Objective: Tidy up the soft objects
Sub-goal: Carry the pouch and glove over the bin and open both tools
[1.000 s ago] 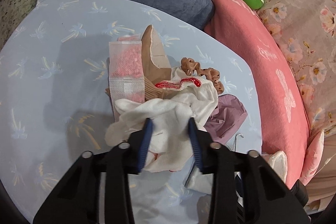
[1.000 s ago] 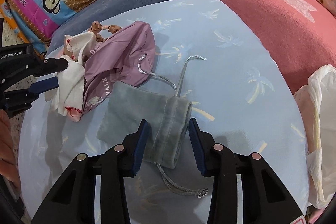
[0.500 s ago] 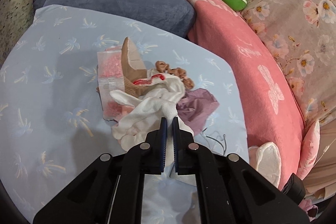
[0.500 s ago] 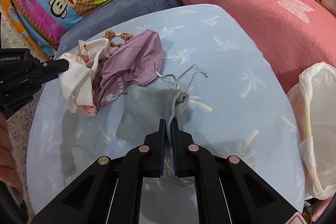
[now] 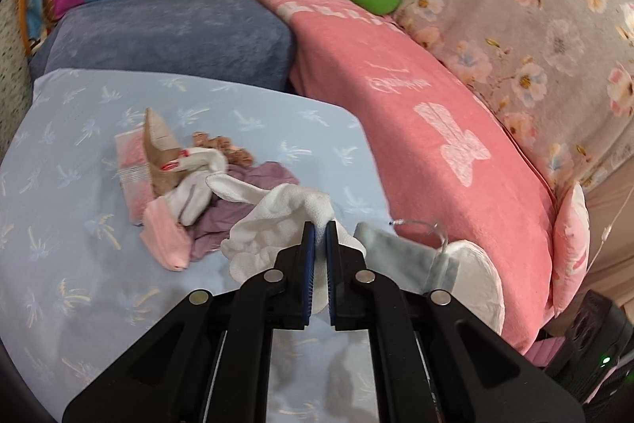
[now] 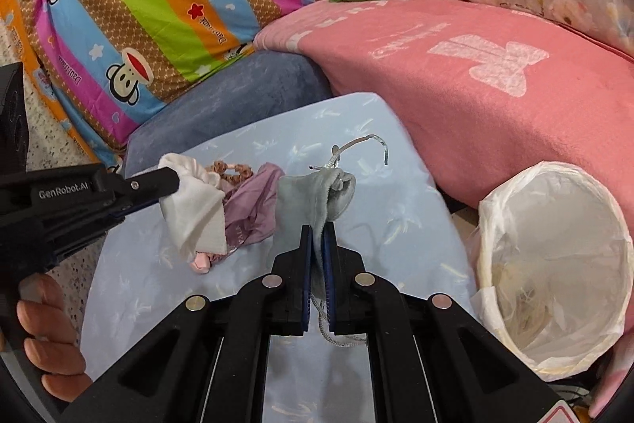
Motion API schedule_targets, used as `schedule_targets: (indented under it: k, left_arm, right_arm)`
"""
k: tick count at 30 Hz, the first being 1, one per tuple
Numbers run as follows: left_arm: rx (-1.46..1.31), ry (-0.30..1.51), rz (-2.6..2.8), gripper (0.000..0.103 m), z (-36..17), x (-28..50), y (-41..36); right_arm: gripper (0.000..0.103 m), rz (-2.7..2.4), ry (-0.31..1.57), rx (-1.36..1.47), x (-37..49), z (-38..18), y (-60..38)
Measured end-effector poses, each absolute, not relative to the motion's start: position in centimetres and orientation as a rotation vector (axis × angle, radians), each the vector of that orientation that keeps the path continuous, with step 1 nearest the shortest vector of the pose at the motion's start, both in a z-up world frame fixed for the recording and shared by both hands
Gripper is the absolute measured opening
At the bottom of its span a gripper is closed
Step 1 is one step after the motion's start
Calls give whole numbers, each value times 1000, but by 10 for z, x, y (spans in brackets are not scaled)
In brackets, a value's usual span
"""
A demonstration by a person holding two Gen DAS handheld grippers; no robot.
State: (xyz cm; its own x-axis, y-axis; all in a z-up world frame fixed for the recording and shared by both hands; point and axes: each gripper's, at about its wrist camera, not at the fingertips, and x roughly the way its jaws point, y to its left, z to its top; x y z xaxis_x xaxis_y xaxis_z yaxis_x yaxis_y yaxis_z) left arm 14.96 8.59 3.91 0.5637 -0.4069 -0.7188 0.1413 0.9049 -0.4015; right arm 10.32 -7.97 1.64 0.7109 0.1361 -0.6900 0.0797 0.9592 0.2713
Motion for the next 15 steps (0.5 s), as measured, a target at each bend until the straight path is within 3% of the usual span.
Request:
schedule_targets:
  k: [15]
  left_arm:
    - [-125, 885, -491, 6, 59, 117, -25]
  right_arm:
    - [5, -124, 636, 391, 49, 61, -194]
